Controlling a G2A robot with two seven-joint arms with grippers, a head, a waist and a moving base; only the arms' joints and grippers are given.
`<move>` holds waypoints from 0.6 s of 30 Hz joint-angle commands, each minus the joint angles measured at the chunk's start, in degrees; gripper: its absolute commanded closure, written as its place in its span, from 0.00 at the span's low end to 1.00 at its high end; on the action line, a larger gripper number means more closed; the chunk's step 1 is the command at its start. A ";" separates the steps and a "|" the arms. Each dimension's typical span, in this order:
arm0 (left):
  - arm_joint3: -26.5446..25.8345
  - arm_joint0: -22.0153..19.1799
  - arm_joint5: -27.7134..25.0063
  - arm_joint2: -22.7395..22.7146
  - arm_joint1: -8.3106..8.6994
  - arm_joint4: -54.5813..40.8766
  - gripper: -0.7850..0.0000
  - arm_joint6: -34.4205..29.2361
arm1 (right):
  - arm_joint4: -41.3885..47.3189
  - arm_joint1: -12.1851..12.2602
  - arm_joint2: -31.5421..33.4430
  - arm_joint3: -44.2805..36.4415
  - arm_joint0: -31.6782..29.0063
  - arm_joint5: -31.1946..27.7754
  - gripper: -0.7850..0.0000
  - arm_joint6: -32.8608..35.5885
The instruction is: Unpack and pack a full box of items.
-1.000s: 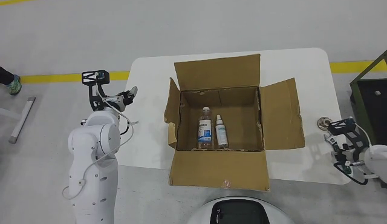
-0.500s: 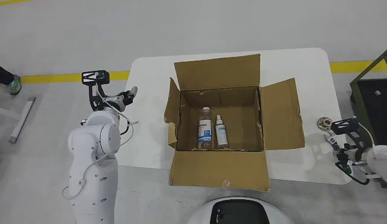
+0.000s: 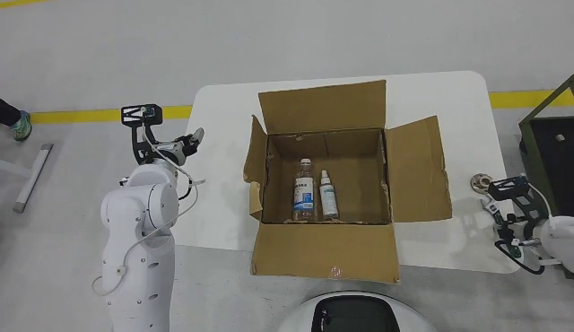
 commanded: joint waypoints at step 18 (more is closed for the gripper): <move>0.00 0.00 0.00 0.00 0.00 0.00 0.00 0.00 | 0.05 0.16 -0.30 -0.23 0.20 0.26 1.00 -0.01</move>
